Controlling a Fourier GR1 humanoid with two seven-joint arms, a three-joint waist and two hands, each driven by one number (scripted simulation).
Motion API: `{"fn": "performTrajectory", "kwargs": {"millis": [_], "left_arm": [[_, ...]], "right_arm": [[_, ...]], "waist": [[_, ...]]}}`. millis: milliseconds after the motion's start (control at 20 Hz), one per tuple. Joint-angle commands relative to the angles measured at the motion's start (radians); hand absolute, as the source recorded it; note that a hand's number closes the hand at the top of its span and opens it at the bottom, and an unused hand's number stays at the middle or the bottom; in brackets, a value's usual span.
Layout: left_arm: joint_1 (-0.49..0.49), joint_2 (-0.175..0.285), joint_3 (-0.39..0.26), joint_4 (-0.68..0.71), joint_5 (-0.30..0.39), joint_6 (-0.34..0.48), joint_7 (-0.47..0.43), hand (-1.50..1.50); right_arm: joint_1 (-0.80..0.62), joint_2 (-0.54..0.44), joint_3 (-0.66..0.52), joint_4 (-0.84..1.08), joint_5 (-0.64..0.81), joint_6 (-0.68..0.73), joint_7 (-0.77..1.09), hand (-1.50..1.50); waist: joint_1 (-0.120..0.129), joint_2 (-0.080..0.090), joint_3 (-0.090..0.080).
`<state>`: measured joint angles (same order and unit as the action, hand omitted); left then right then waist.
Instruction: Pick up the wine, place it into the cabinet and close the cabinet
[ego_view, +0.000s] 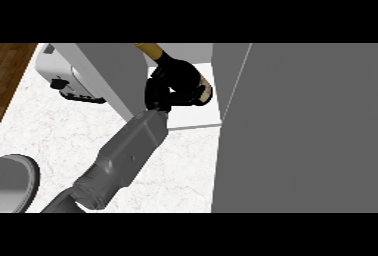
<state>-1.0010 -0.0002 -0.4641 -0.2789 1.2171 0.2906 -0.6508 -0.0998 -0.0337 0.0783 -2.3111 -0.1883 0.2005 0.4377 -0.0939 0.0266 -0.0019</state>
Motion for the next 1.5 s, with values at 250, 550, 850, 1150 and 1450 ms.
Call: {"fn": "performTrajectory", "kwargs": {"millis": [250,550,850,1150,1450], "left_arm": [[0.057,0.000,-0.106,-0.084,0.070,0.031,-0.013,1.50],[0.045,0.000,-0.132,-0.116,0.154,0.090,-0.023,1.50],[0.042,0.001,-0.147,-0.141,0.237,0.113,-0.098,-1.50],[0.032,0.000,-0.168,-0.107,0.298,0.115,-0.125,-1.50],[-0.002,0.000,-0.203,-0.060,0.314,0.150,-0.123,-1.50]], "right_arm": [[-0.008,0.022,0.041,-0.019,0.011,-0.014,0.006,-1.50],[-0.036,0.011,0.023,0.061,0.003,0.019,-0.044,-1.50],[-0.034,0.009,0.027,0.028,-0.006,0.001,0.007,-1.50],[-0.052,0.001,0.013,0.023,0.006,-0.009,0.017,-1.50],[0.001,0.022,0.046,-0.024,0.002,-0.011,0.006,-1.50]], "waist": [[-0.034,0.000,0.000],[-0.039,0.007,0.001],[-0.039,0.002,0.000],[-0.036,0.006,0.000],[-0.041,0.005,0.000]]}}
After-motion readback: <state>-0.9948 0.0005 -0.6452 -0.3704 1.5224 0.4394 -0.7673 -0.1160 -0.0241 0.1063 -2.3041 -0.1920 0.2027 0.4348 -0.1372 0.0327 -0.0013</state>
